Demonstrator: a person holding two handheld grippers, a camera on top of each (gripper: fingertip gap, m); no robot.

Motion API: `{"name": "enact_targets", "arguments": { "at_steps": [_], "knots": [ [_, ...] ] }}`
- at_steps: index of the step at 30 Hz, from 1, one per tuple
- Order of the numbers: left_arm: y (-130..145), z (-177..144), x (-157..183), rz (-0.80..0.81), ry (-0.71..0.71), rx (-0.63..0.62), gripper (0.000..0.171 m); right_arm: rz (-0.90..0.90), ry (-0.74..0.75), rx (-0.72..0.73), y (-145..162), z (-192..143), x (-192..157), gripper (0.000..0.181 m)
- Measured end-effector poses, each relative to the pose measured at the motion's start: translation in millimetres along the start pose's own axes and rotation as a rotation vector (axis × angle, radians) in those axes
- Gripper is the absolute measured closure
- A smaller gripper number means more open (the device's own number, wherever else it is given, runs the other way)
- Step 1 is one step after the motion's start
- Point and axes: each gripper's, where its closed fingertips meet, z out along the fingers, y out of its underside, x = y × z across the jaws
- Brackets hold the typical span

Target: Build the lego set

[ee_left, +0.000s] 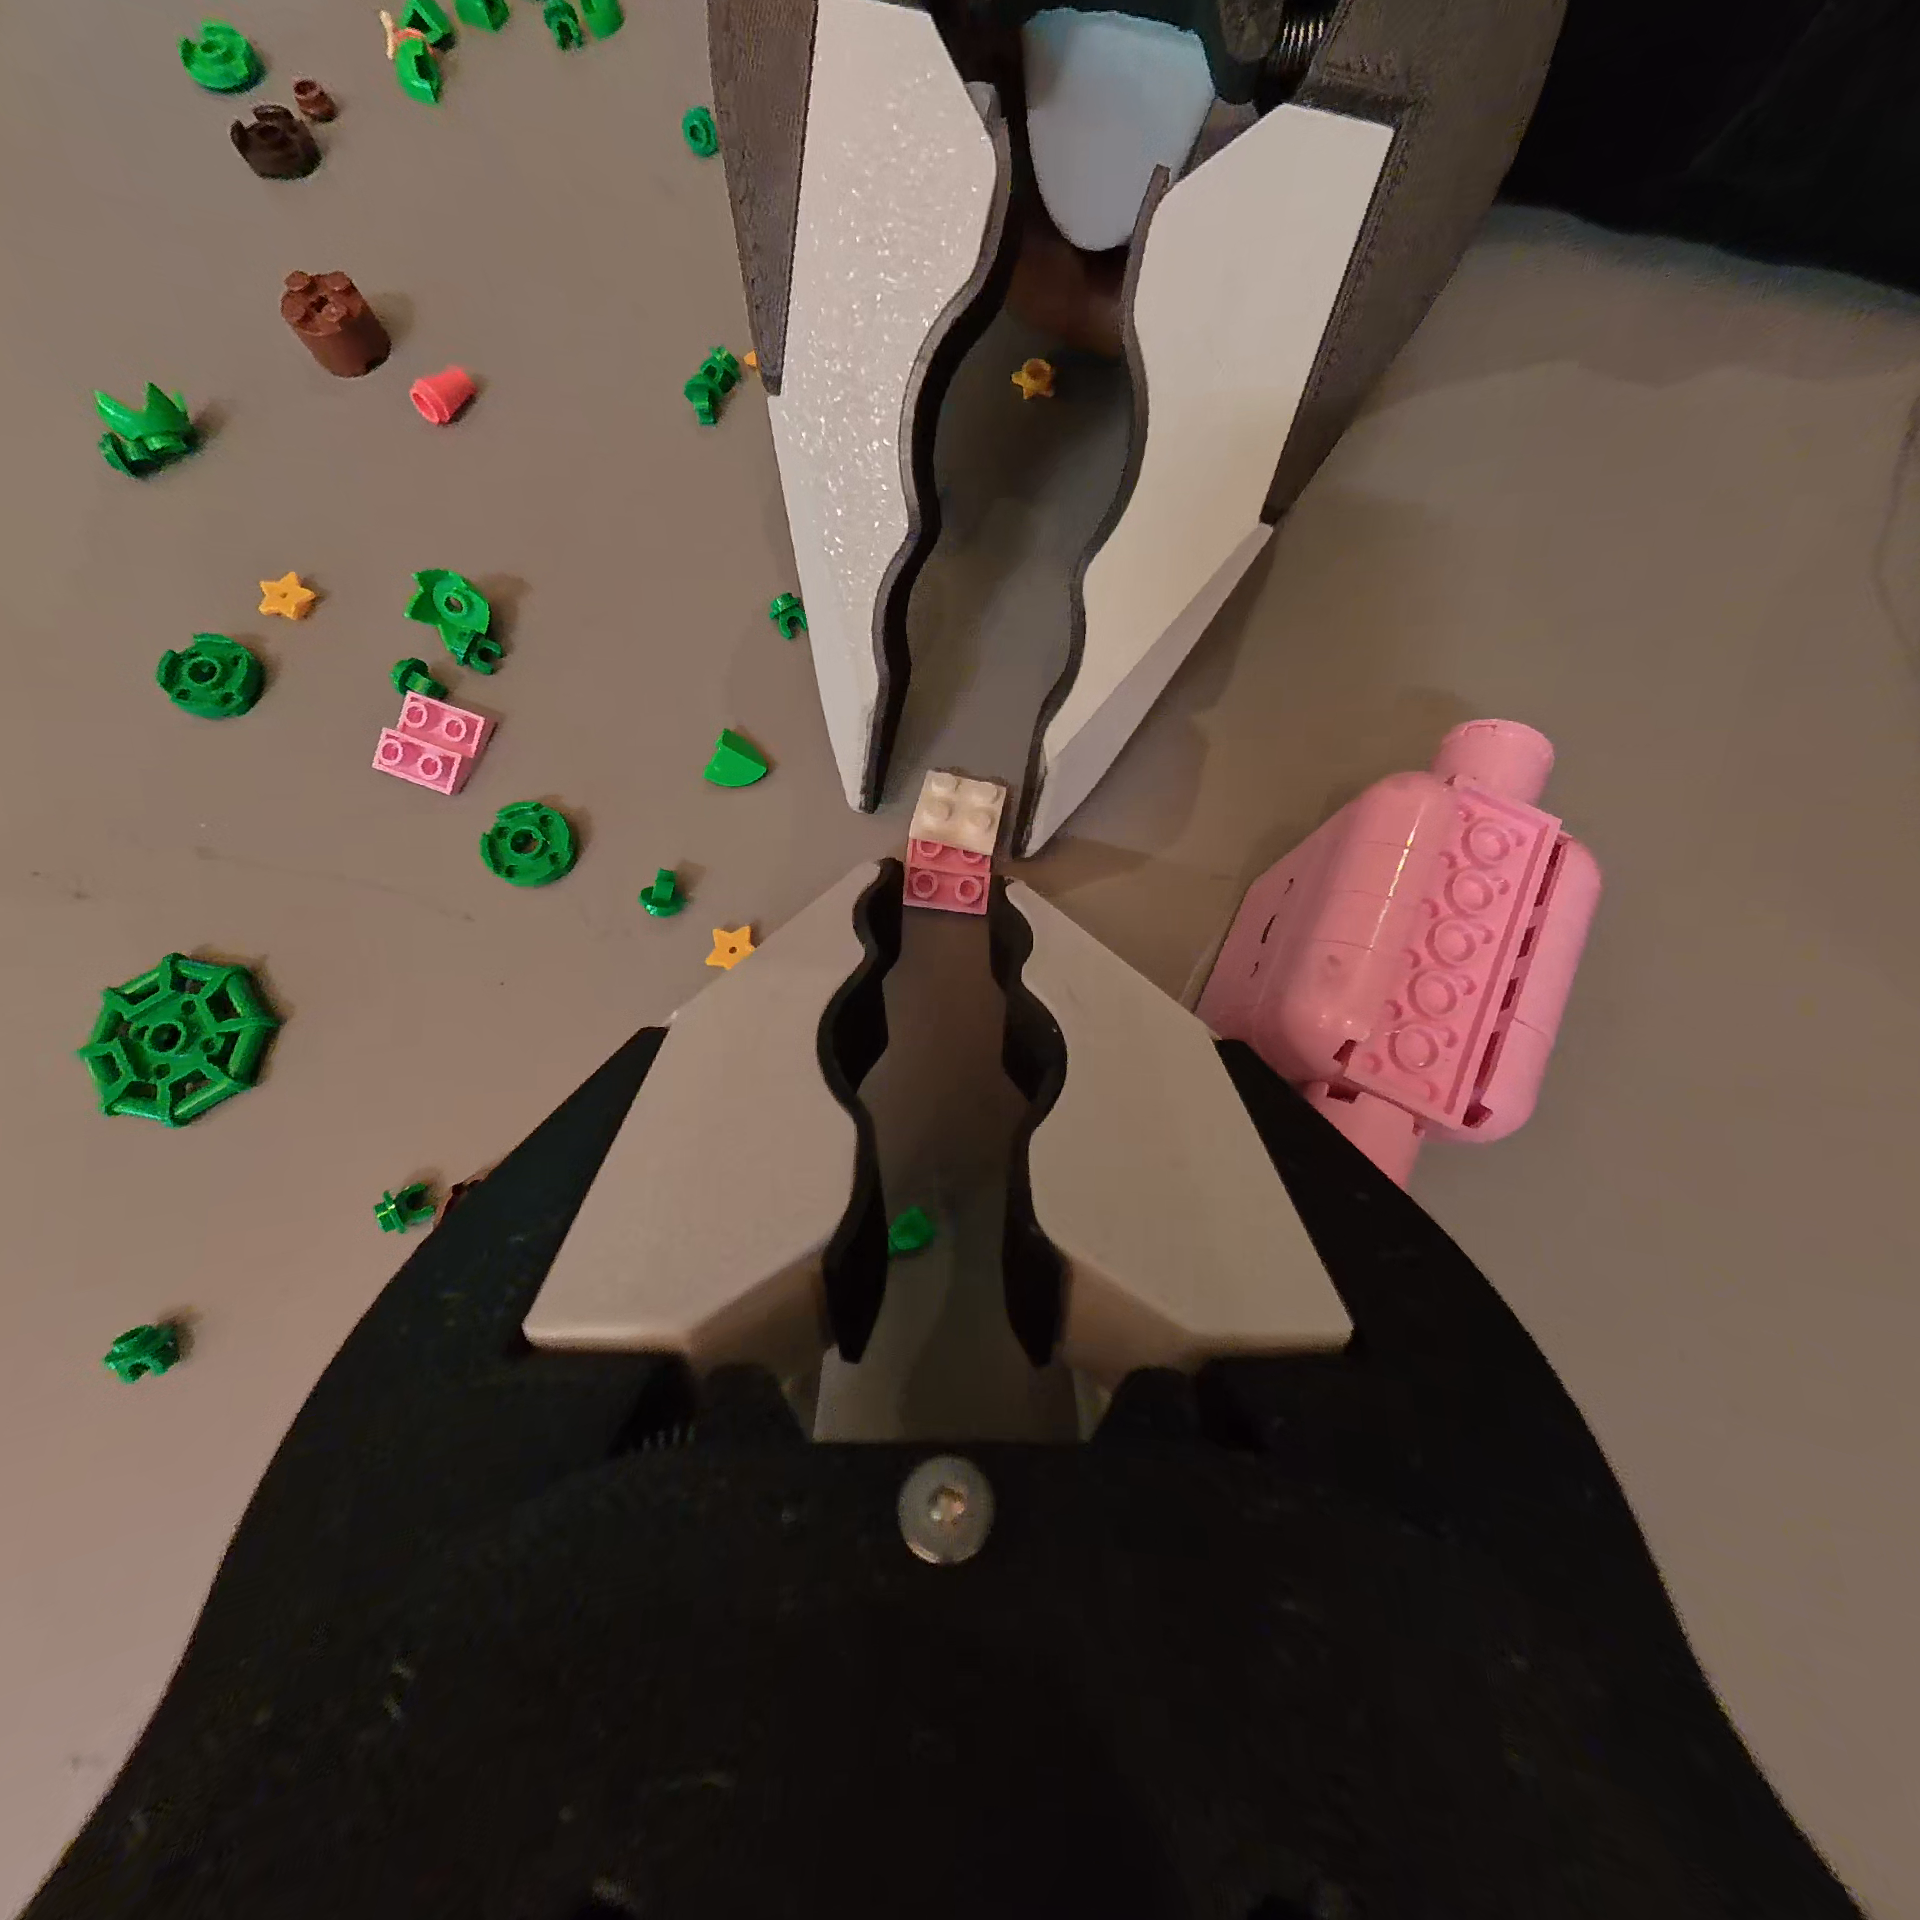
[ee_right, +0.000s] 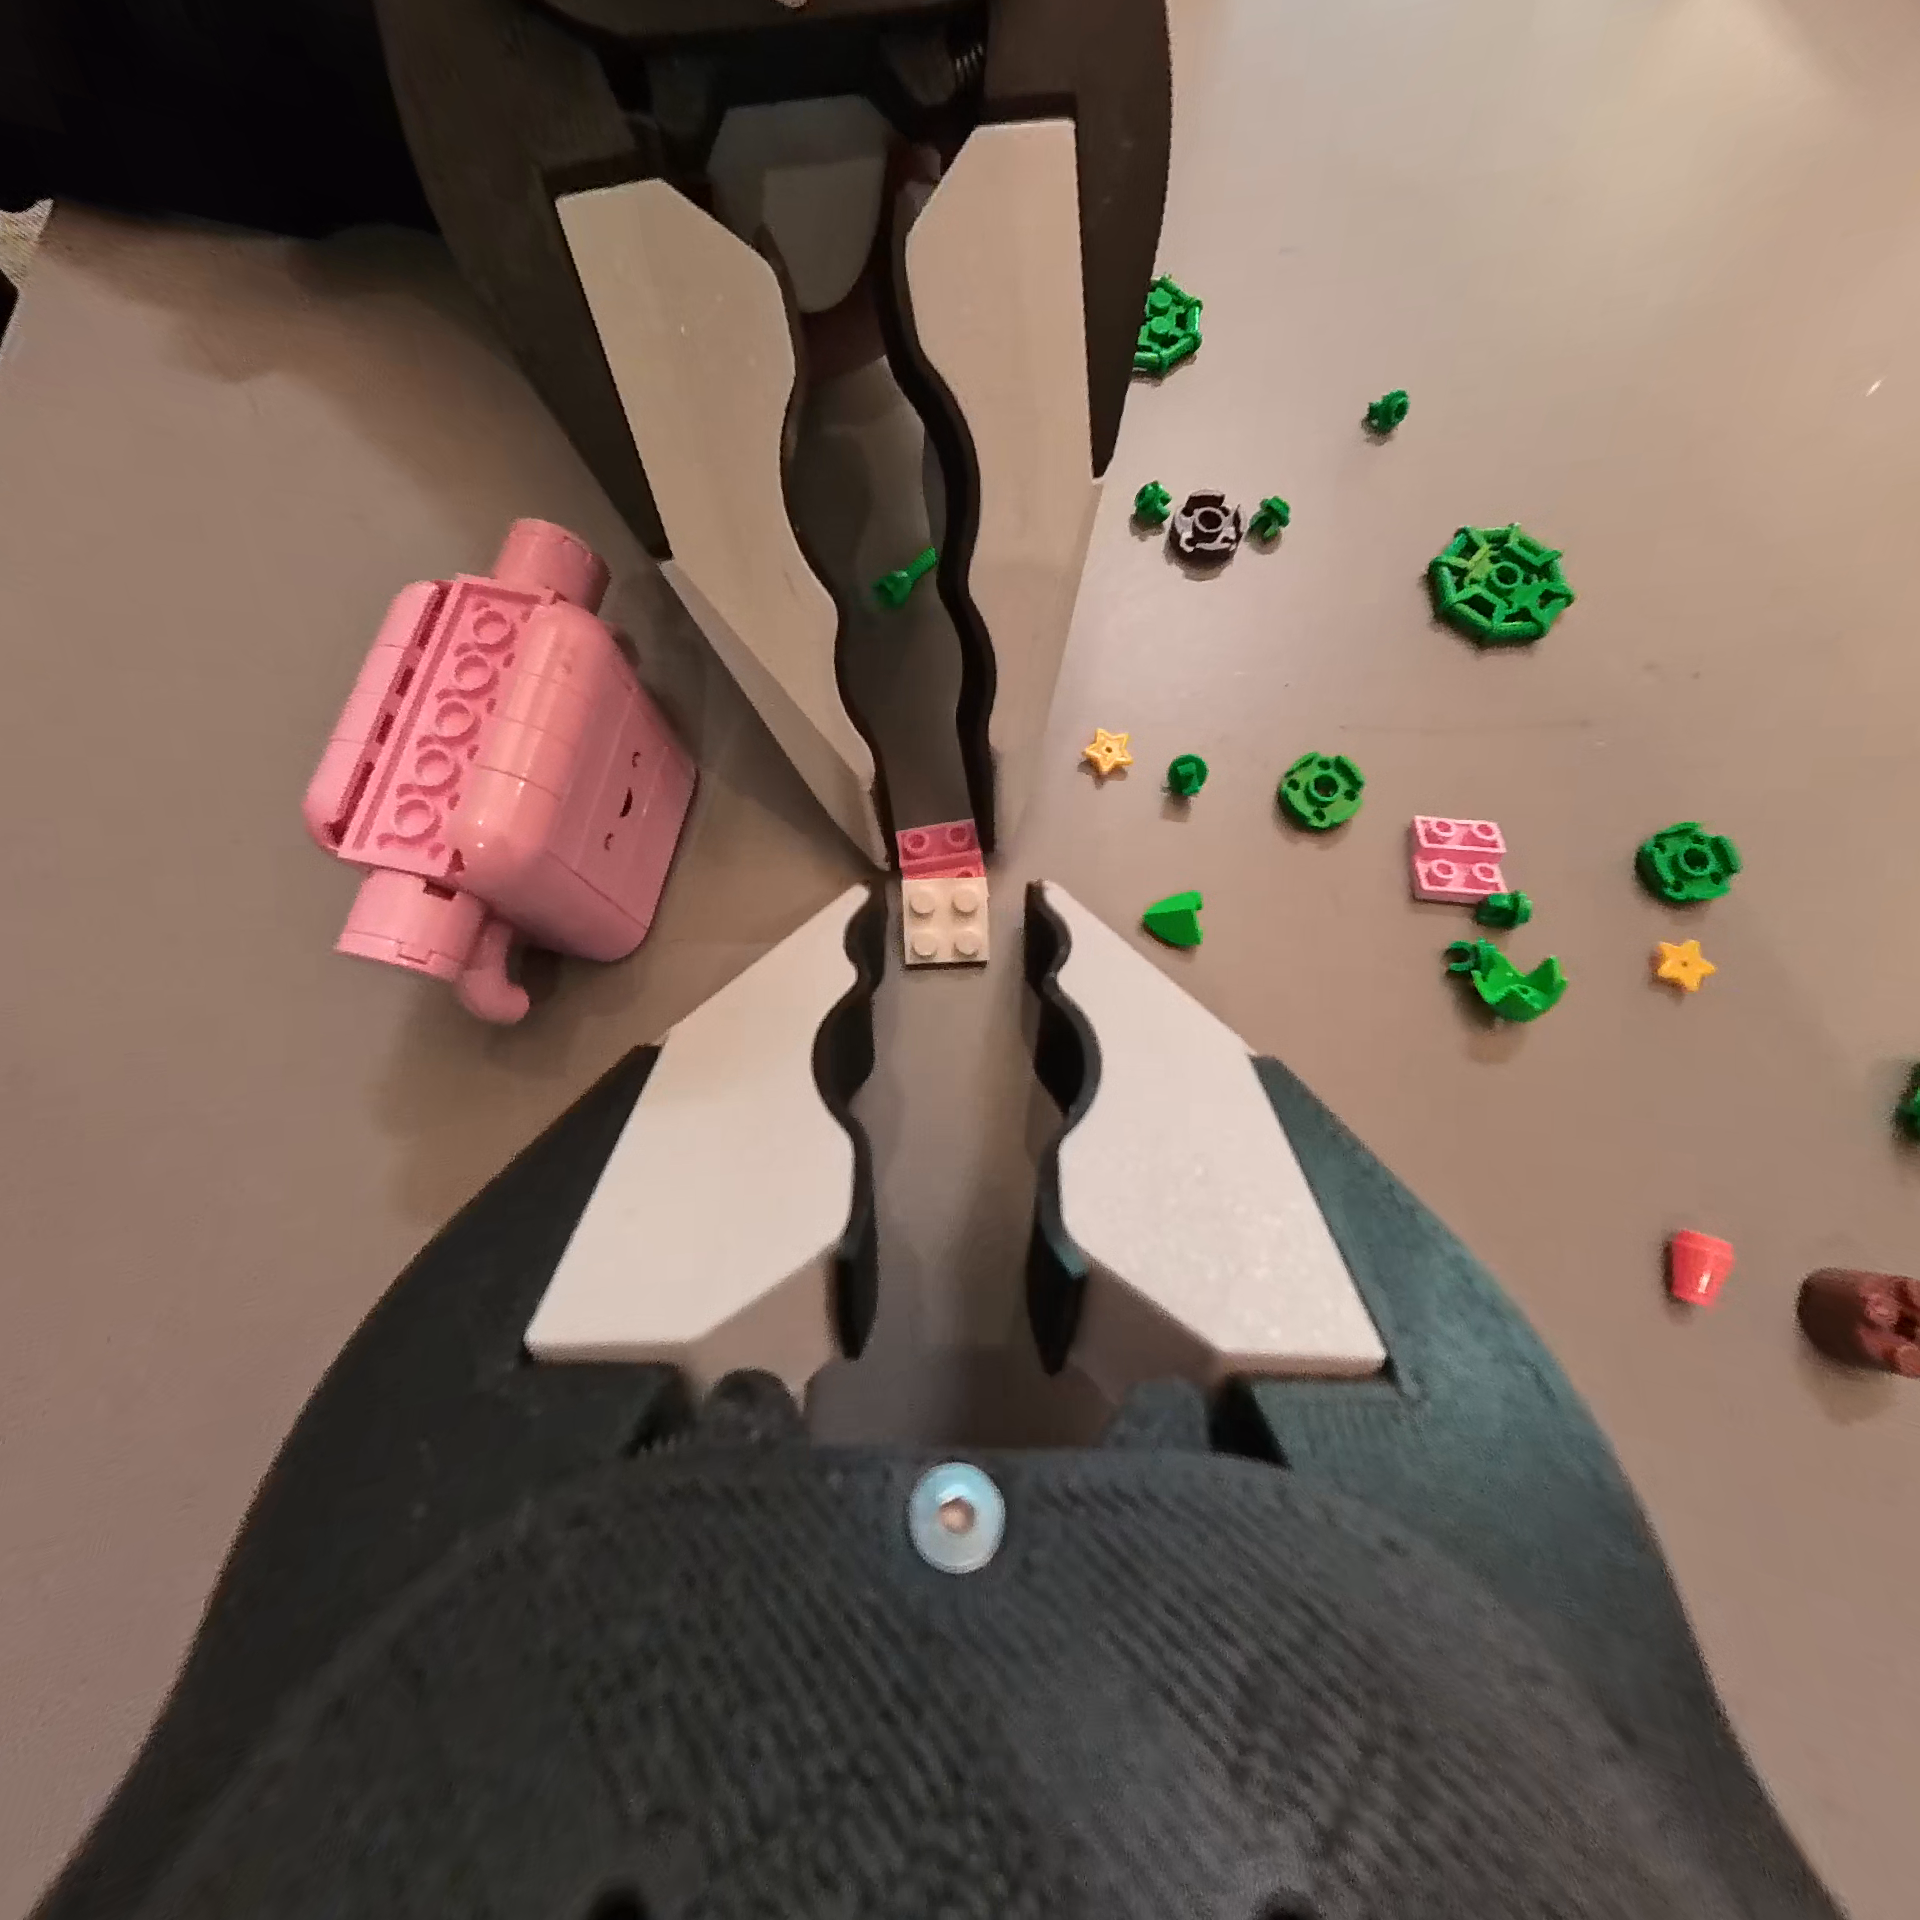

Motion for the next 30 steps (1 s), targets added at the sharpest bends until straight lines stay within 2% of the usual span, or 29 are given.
{"name": "enact_targets", "arguments": {
  "at_steps": [24, 30],
  "knots": [
    [0, 0, 0, -0.013, 0.011, -0.004, 0.159, -0.001, 0.1, 0.028, -6, -11, 16, 0.148],
    [1, 1, 0, -0.012, 0.011, -0.005, 0.159, -0.004, 0.112, 0.027, -6, -24, 19, 0.156]
  ]
}}
